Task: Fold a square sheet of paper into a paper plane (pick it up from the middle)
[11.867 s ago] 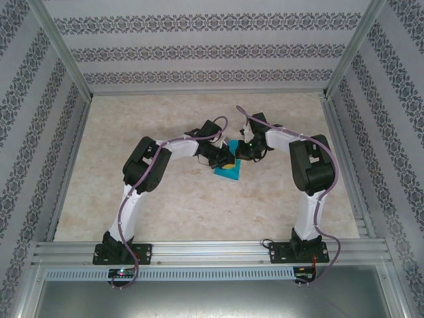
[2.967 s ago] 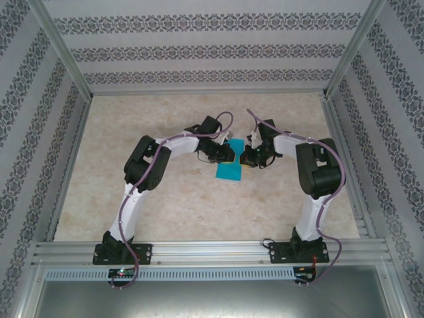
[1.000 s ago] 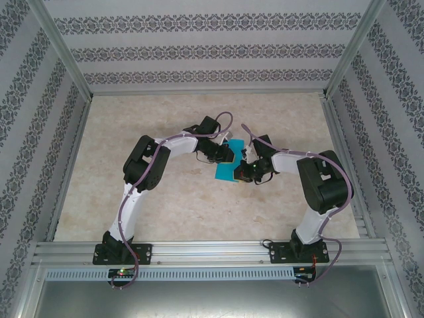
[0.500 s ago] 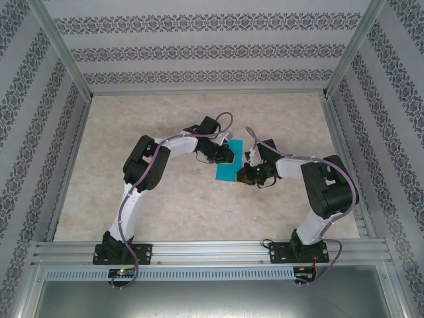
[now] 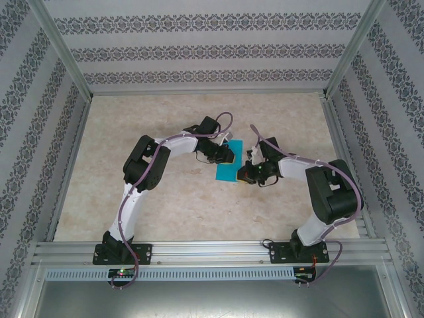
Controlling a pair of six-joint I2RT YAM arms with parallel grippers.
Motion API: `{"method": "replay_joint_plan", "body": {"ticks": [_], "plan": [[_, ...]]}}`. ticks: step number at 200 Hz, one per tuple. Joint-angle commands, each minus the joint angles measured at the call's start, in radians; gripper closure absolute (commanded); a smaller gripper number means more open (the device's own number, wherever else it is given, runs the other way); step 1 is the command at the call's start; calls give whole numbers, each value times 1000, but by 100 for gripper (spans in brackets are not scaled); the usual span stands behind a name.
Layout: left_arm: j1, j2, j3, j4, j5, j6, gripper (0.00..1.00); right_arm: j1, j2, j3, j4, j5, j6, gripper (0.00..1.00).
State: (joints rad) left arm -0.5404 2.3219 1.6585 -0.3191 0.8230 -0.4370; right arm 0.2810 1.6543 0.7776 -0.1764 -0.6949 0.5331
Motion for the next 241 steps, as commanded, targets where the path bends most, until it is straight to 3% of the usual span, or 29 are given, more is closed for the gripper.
{"method": "replay_joint_plan", "body": {"ticks": [1,78,241], "plan": [[26,26,-28,-71,-45,18,81,19,46,64,20,-24,29,100],[26,18,-33,-76,-37,27,80,13,188,127,-24,23,-46,100],[84,3,39,-143,-40,64,79,-6,125,-63,6,17,-81,100]]}}
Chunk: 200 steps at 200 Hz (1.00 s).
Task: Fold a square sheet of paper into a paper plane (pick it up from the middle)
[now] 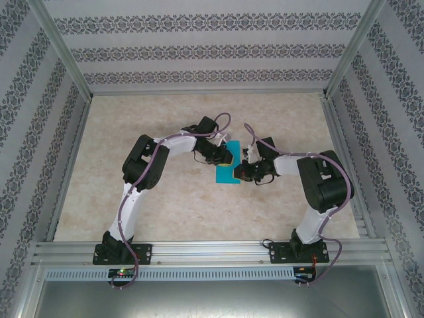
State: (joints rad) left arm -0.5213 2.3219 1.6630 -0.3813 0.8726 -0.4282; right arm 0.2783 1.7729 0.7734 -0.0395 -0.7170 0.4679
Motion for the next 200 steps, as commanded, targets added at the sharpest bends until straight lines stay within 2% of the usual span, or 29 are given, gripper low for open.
{"method": "replay_joint_plan", "body": {"ticks": [1,65,104,153,200], "plan": [[65,2,36,-84,-91,56,79,-3,7,-59,-132,39,-16,100],[100,-4,116,-150,-98,89,79,-4,-7,-63,-135,36,-12,100],[96,-108,46,-100,-72,38,78,-2,-16,-58,-135,28,-10,100],[21,-204,-95,-7,-85,-28,77,-3,-27,-42,-132,16,2,100],[-30,-155,-120,58,-90,-61,77,-1,-41,-18,-145,17,8,100]]}}
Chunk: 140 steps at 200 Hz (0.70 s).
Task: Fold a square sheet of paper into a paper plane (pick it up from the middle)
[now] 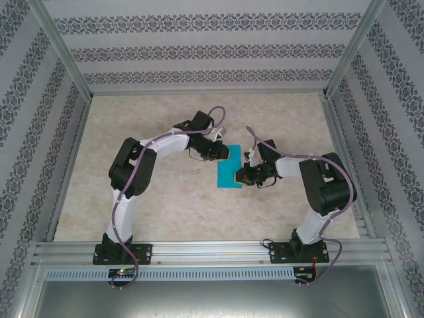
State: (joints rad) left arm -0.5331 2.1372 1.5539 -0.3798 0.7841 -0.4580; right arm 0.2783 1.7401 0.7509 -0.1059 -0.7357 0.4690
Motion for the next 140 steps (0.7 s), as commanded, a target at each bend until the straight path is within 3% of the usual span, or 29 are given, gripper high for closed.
{"method": "replay_joint_plan", "body": {"ticks": [1,140], "plan": [[-19,31,-10,58,-2,-32,77,-2,-8,5,-78,36,7,100],[-12,109,-55,40,-62,21,77,-2,-14,15,-100,46,1,100]]}}
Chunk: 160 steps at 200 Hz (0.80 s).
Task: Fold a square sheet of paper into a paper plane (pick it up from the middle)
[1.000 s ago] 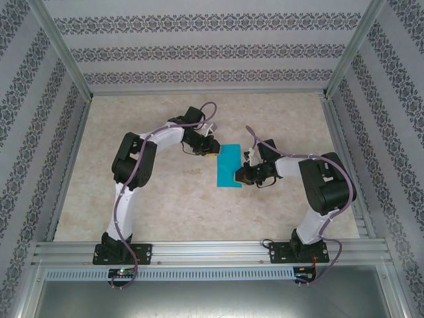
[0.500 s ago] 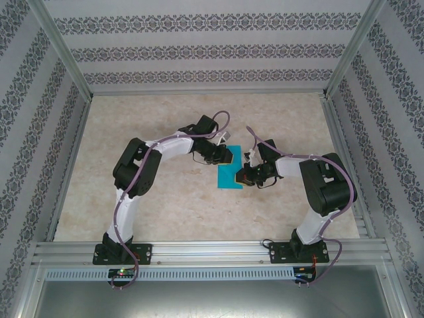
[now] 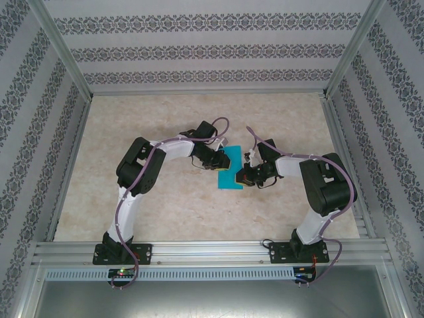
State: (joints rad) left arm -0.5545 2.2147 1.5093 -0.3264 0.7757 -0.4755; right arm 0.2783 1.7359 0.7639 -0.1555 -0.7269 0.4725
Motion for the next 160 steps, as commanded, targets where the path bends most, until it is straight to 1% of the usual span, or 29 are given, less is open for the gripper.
{"method": "replay_joint_plan", "body": {"ticks": [1,46,134,160], "plan": [[10,33,-9,-15,-56,40,77,-3,-10,2,-50,38,-2,100],[11,44,6,-85,-117,98,77,-8,-44,-20,-63,43,-3,100],[15,56,-4,-74,-98,99,77,-20,-149,-138,-80,65,18,100],[15,54,-2,-76,-87,100,77,-37,-195,-143,-111,74,14,100]]}}
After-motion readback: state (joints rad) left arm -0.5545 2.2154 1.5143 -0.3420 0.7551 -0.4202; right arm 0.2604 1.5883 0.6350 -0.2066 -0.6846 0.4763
